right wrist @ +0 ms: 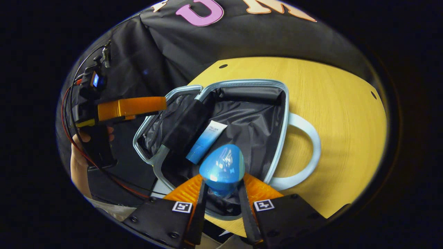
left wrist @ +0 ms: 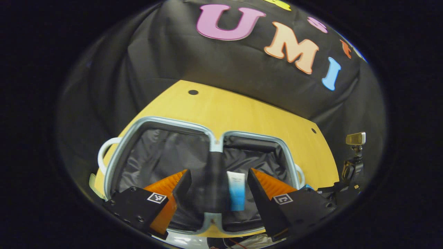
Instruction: First open the suitcase, pack the skin care products into it, and then close the suitcase.
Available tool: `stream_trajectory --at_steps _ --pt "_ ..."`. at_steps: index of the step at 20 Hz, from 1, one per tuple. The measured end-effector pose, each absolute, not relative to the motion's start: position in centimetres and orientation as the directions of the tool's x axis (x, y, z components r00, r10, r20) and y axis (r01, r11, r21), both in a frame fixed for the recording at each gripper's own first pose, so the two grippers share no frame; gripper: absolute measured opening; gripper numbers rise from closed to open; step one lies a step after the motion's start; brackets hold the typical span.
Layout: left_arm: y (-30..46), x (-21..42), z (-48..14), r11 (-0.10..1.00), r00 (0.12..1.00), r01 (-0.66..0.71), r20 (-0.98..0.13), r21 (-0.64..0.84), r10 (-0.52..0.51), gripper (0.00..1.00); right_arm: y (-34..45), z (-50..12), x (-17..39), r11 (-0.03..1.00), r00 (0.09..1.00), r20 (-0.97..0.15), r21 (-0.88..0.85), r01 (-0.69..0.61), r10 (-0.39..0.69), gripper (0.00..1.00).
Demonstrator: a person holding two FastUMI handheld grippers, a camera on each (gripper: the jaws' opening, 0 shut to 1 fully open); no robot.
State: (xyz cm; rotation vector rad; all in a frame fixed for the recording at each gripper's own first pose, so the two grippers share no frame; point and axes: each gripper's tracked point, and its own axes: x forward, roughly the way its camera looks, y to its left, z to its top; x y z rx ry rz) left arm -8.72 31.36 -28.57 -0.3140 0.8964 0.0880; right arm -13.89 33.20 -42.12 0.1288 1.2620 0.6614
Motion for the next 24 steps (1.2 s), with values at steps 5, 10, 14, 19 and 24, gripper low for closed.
stream_trajectory --at_steps 5,10,14,19,24 --pt "38.6 -9.6 -28.3 0.937 0.631 -0.293 -0.774 -0.187 0.043 0.96 34.4 -41.1 -12.1 0.825 0.233 -0.832 0.384 -0.414 0.504 0.61" --pt "45.0 -10.8 -28.2 0.912 0.623 -0.386 -0.768 -0.141 0.145 0.95 34.5 -40.3 -10.9 0.852 0.307 -0.829 0.328 -0.408 0.467 0.98" --pt "50.4 -12.1 -29.3 0.896 0.583 -0.439 -0.779 -0.065 0.230 0.95 34.7 -37.7 -8.7 0.864 0.399 -0.789 0.311 -0.397 0.467 0.98" --pt "55.8 -12.4 -31.6 0.869 0.529 -0.494 -0.803 -0.029 0.274 0.95 34.4 -34.5 -5.5 0.885 0.522 -0.733 0.245 -0.396 0.436 0.98" --pt "56.8 -13.9 -36.2 0.864 0.428 -0.499 -0.887 -0.070 0.175 0.86 34.1 -33.6 -4.3 0.902 0.558 -0.727 0.207 -0.379 0.401 0.98"
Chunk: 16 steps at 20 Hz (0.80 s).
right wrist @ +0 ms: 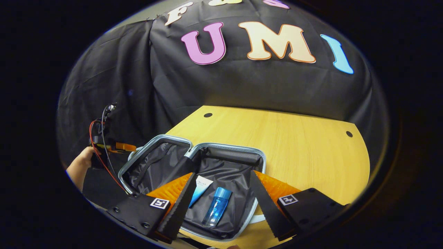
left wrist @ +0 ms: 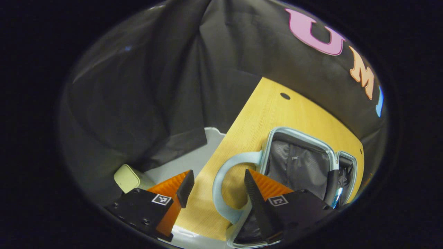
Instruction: First open the suitcase, pack the skin care products into it, and then close the suitcase.
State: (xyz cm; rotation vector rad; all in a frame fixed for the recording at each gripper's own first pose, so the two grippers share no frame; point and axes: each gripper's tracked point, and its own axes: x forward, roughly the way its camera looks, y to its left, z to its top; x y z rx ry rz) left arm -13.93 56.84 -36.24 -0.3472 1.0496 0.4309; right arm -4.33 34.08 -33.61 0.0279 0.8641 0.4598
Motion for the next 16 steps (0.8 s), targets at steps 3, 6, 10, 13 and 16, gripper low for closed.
stream_trajectory --at_steps 3,6,10,13,16 --pt "57.5 -14.3 -37.9 0.865 0.385 -0.494 -0.914 -0.085 0.130 0.71 33.8 -33.4 -4.0 0.908 0.567 -0.727 0.194 -0.372 0.387 0.98" --pt "56.7 -13.9 -39.7 0.850 0.370 -0.519 -0.919 -0.086 0.133 0.18 33.2 -33.0 -3.2 0.915 0.594 -0.715 0.170 -0.366 0.370 0.93" --pt "56.6 -13.2 -38.0 0.863 0.424 -0.497 -0.893 -0.090 0.151 0.07 32.9 -32.3 -2.2 0.918 0.630 -0.682 0.169 -0.358 0.371 0.98" --pt "56.8 -12.4 -35.3 0.888 0.463 -0.458 -0.864 -0.040 0.199 0.03 32.3 -31.7 -1.5 0.916 0.659 -0.653 0.148 -0.374 0.374 0.98" --pt "55.8 -11.6 -31.5 0.894 0.511 -0.447 -0.831 -0.037 0.221 0.03 31.8 -30.8 -1.1 0.905 0.675 -0.623 0.139 -0.402 0.395 0.98"
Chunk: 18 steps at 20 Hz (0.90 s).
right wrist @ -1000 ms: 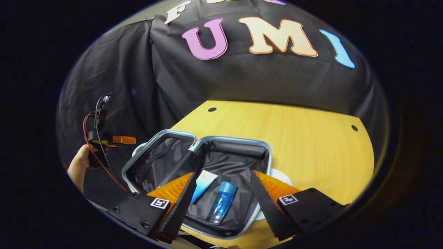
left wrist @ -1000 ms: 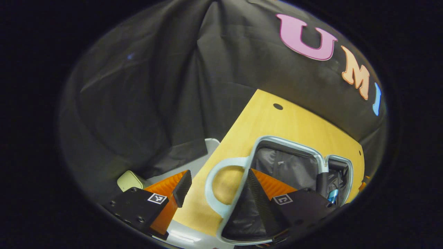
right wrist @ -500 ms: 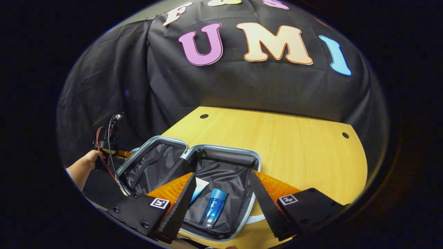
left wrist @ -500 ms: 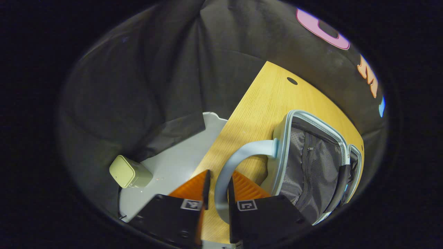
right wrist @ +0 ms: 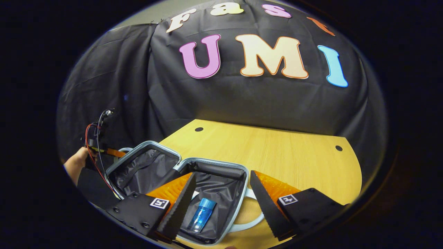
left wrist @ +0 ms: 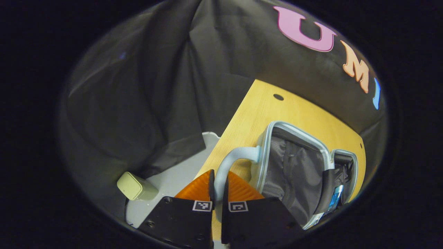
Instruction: First open the suitcase, pack the skin care products into it, and then close the suitcase.
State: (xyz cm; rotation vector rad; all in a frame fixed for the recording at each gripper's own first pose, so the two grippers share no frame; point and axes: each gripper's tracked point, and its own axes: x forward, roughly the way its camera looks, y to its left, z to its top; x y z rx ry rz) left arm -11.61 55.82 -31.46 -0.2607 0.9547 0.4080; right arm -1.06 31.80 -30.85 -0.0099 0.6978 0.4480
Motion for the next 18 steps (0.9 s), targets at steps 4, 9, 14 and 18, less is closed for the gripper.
stream_trajectory --at_steps 4,9,14,18 --pt "53.1 -11.0 -25.8 0.894 0.600 -0.444 -0.761 -0.060 0.247 0.03 29.1 -29.0 0.3 0.907 0.725 -0.563 0.120 -0.404 0.397 0.98" --pt "48.5 -9.6 -20.0 0.914 0.690 -0.400 -0.681 -0.072 0.248 0.02 26.0 -27.1 1.0 0.905 0.749 -0.519 0.142 -0.401 0.413 0.98" --pt "42.8 -7.9 -15.9 0.942 0.754 -0.328 -0.622 -0.077 0.211 0.02 23.5 -25.8 1.3 0.901 0.761 -0.492 0.140 -0.411 0.424 0.98" --pt "36.5 -6.3 -12.9 0.967 0.807 -0.224 -0.580 -0.118 0.117 0.02 21.3 -24.9 1.3 0.900 0.773 -0.467 0.153 -0.408 0.429 0.94"
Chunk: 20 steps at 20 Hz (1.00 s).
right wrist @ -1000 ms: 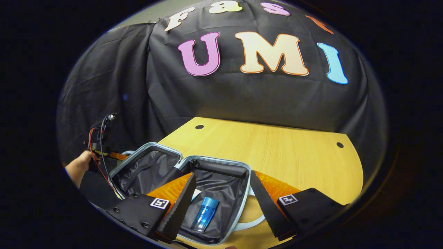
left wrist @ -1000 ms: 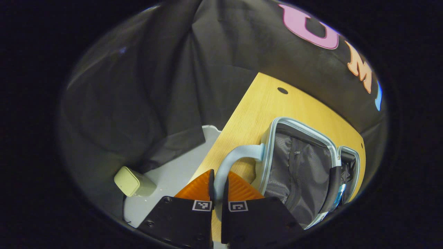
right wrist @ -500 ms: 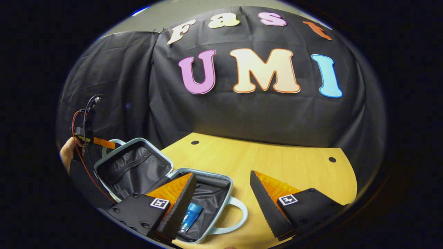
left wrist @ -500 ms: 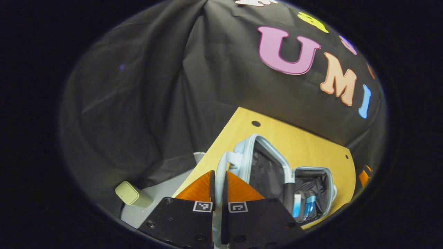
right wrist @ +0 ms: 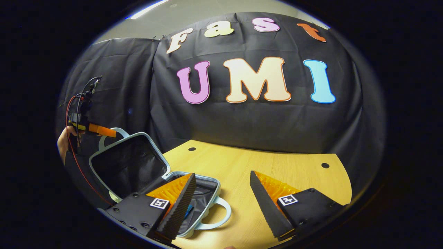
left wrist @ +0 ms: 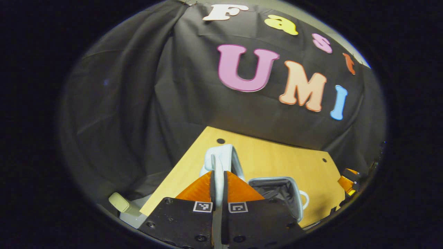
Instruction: First open the suitcase, pack the skin care products into it, and then close the suitcase.
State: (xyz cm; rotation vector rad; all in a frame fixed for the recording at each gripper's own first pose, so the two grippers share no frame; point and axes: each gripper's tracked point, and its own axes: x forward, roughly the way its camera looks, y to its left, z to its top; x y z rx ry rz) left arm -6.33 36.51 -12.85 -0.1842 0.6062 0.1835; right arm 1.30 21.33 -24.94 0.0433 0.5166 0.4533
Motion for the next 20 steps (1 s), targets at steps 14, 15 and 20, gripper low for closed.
stream_trajectory --at_steps 14,15,20 --pt "20.7 -1.7 -12.4 0.975 0.819 0.002 -0.559 -0.222 -0.129 0.03 13.2 -23.8 1.0 0.928 0.806 -0.461 0.152 -0.341 0.372 0.98" --pt "19.7 -1.6 -12.5 0.971 0.817 0.011 -0.558 -0.240 -0.148 0.03 12.7 -23.8 1.0 0.929 0.808 -0.460 0.152 -0.336 0.368 0.98" --pt "14.5 -1.0 -14.3 0.951 0.796 0.053 -0.562 -0.305 -0.224 0.03 10.2 -23.0 0.8 0.940 0.825 -0.452 0.140 -0.312 0.341 0.98"
